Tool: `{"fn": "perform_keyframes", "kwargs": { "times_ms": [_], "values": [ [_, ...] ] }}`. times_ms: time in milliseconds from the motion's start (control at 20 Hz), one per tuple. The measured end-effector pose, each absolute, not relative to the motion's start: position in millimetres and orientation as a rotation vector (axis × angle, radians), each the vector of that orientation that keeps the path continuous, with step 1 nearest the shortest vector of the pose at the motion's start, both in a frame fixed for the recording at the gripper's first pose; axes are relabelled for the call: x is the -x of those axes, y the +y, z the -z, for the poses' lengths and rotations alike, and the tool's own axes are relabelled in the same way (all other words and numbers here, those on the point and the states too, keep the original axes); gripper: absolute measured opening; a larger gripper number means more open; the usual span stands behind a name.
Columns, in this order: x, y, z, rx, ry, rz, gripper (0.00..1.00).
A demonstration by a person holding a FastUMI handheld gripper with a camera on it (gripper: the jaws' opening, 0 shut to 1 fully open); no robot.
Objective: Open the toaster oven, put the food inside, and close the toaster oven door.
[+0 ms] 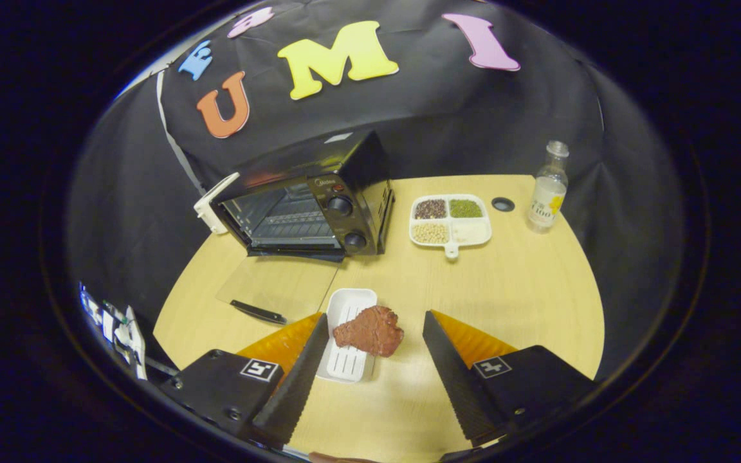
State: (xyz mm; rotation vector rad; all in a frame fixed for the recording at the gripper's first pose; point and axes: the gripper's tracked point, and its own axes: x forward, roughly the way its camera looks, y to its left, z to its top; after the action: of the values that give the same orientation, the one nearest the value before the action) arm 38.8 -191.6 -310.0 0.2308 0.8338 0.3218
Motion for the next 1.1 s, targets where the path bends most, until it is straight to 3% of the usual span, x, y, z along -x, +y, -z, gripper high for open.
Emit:
{"fn": "perform_keyframes", "kwargs": {
  "times_ms": [200,400,550,650,1100],
  "values": [
    [-46.2,-194.8,339.0,-0.321,0.903,-0.359,0.85],
    [-43.9,-186.0,351.7,-0.439,0.941,-0.422,0.65],
    [-34.6,-182.1,355.3,-0.504,0.968,-0.439,0.23],
    [-29.6,-185.6,341.3,-0.481,0.948,-0.427,0.11],
    [-32.7,-169.0,252.9,-0.188,0.729,-0.196,0.09]
  ]
}}
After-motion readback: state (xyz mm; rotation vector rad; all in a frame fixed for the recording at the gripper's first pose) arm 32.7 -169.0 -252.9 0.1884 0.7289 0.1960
